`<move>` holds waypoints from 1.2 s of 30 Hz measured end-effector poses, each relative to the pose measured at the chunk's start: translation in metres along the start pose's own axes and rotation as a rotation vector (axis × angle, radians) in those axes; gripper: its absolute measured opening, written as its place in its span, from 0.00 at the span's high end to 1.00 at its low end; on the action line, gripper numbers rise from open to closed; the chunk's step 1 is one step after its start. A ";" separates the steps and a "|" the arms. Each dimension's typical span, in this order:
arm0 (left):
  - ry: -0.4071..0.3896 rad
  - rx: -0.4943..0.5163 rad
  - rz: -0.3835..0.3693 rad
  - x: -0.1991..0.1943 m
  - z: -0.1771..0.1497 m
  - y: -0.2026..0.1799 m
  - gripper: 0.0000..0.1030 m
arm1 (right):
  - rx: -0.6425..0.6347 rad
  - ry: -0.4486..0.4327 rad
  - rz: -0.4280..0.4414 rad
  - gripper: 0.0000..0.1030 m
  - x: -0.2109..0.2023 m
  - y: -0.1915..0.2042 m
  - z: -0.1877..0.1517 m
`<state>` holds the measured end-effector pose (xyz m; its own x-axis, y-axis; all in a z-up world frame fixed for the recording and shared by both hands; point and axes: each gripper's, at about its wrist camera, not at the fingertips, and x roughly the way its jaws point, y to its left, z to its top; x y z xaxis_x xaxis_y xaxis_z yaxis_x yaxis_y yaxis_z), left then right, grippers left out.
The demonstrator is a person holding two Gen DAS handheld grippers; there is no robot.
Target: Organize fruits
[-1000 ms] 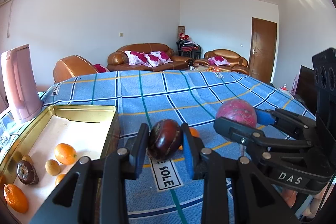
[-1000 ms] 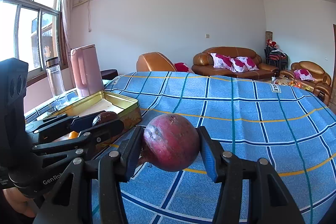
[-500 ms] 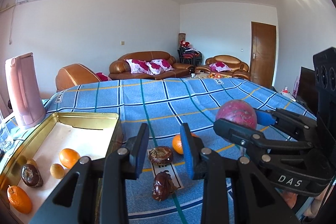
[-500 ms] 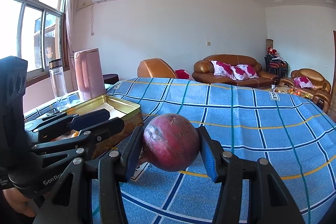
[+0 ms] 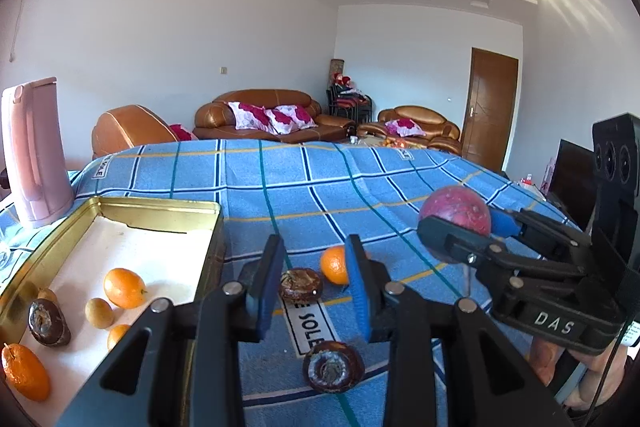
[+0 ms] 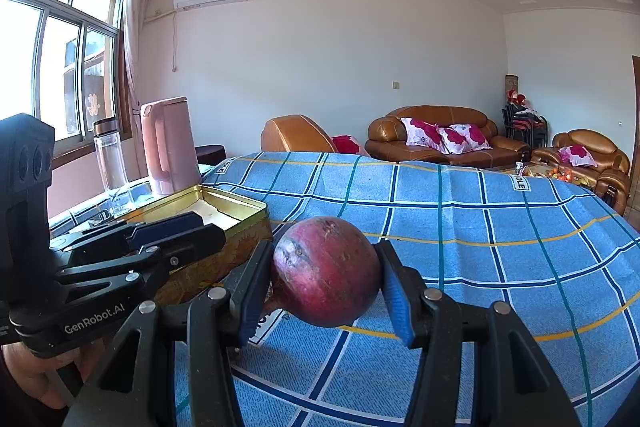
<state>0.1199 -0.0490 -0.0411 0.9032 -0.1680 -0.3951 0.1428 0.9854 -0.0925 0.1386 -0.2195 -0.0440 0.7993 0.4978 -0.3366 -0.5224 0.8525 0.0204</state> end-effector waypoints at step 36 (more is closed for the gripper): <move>0.230 0.072 -0.019 0.007 -0.009 -0.009 0.63 | -0.016 -0.014 0.020 0.48 -0.032 0.012 -0.008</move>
<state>0.1210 -0.0591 -0.0517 0.7854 -0.1799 -0.5923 0.1944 0.9801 -0.0398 0.1047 -0.2261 -0.0403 0.7929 0.5166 -0.3232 -0.5426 0.8399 0.0116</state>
